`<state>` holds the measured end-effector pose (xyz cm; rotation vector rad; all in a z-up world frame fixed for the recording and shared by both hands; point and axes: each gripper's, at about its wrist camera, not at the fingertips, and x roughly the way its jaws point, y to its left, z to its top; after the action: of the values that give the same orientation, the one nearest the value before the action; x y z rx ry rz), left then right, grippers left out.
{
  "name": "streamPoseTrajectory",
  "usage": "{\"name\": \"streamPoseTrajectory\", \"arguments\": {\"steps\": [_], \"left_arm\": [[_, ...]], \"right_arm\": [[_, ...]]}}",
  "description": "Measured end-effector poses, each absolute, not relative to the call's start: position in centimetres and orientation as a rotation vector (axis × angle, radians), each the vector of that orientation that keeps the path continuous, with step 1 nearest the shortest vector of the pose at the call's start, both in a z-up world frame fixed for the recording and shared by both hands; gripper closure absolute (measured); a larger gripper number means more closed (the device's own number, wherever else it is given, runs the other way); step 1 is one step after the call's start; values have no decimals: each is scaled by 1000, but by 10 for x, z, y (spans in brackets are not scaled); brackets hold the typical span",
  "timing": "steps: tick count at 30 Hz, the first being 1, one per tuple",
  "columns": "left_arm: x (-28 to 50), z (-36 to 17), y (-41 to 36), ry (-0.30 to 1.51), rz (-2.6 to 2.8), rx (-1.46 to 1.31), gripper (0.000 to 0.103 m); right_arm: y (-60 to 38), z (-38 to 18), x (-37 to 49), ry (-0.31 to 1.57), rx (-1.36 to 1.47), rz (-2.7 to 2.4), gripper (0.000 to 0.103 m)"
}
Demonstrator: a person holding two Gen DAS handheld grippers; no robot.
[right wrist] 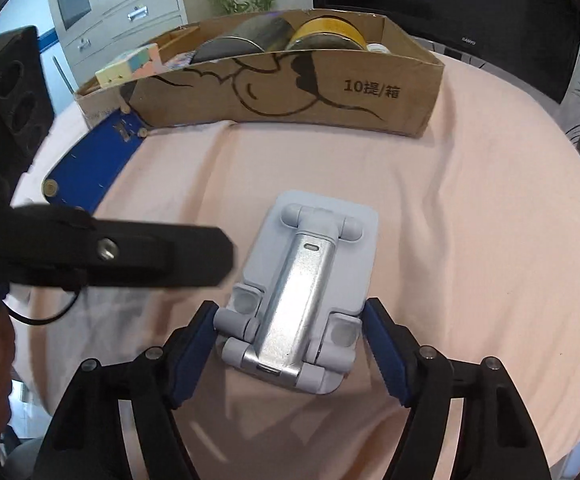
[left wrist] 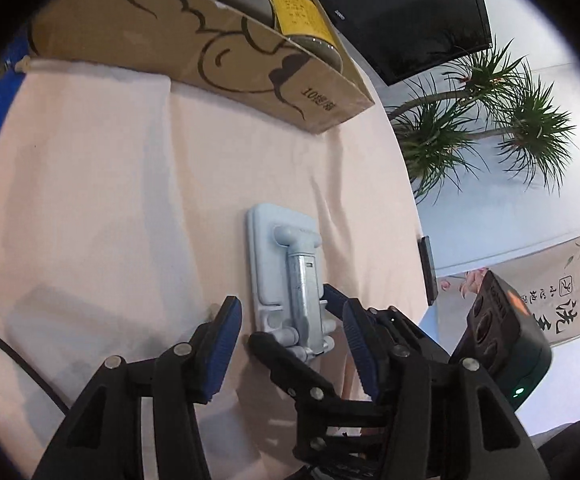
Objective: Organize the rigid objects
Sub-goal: 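Lift the phone stand with the right gripper while the left gripper grips its edge, then lower the phone stand into the box beside the cube and release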
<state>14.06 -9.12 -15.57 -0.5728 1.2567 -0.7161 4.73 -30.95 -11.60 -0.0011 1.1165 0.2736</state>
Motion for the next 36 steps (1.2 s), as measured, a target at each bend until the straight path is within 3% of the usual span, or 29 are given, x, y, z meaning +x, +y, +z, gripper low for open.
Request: {"name": "streamPoseTrajectory", "arguments": {"steps": [4, 6, 7, 15, 22, 33, 36], "left_arm": [[140, -160, -89, 1276, -708, -582, 55], [137, -160, -86, 1279, -707, -592, 65], [135, -158, -85, 1275, -691, -582, 65], [143, -92, -48, 1102, -609, -531, 65], [210, -43, -8, 1006, -563, -490, 70], [299, -74, 23, 1123, -480, -513, 72], [300, -72, 26, 1117, -477, -507, 68]], "right_arm": [[-314, -114, 54, 1142, 195, 391, 33], [-312, -112, 55, 1143, 273, 443, 34], [-310, -110, 53, 1134, 288, 460, 34], [-274, -59, 71, 980, 258, 562, 35], [-237, -7, 133, 873, 188, 604, 35], [-184, -30, 240, 1042, 210, 560, 36], [-174, -33, 243, 1038, 185, 535, 33]]}}
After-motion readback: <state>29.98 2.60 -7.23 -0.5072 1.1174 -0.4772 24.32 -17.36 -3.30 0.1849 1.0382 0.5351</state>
